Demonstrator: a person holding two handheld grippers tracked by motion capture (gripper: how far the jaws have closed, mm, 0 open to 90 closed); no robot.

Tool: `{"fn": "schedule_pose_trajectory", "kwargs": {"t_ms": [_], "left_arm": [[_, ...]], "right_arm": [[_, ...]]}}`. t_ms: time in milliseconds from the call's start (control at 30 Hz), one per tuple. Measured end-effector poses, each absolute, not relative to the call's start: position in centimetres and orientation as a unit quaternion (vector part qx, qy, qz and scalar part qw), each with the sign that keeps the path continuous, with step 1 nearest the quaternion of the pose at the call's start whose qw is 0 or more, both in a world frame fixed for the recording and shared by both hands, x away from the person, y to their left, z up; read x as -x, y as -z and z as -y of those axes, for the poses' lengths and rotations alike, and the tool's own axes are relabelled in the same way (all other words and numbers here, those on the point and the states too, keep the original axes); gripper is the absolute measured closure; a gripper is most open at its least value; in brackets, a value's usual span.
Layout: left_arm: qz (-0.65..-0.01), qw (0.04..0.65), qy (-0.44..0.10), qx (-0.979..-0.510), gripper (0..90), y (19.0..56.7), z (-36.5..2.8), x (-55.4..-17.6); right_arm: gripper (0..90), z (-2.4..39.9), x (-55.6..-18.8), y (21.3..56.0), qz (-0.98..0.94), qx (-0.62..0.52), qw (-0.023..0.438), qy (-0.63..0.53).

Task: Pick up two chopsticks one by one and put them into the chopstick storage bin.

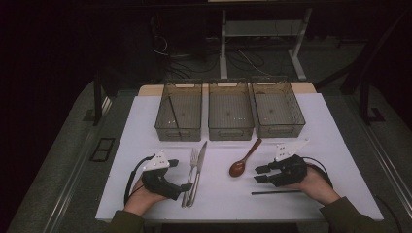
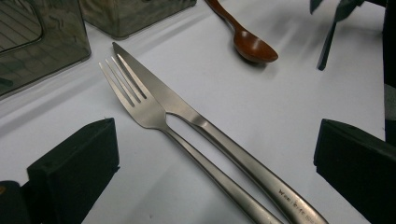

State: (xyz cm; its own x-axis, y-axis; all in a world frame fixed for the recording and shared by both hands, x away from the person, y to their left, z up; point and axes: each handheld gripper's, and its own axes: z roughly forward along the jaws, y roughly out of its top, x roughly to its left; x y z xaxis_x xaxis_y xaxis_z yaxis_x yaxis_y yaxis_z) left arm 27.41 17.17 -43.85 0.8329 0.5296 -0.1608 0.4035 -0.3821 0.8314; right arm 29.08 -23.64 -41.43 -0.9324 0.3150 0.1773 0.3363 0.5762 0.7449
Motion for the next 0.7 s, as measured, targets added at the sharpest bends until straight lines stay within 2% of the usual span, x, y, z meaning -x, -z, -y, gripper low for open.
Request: {"fn": "schedule_pose_trajectory", "kwargs": {"t_ms": [200,700], "left_arm": [[-0.28,0.479,-0.065,-0.829,0.0,43.9,-17.1,-27.4],[-0.278,0.477,-0.063,-0.831,0.0,43.9,-17.1,-27.4]], "right_arm": [[69.0,22.8,-28.3,42.6,0.899,0.164,0.03,0.405],[76.1,21.2,-28.3,44.4,0.93,0.107,0.034,0.35]]}}
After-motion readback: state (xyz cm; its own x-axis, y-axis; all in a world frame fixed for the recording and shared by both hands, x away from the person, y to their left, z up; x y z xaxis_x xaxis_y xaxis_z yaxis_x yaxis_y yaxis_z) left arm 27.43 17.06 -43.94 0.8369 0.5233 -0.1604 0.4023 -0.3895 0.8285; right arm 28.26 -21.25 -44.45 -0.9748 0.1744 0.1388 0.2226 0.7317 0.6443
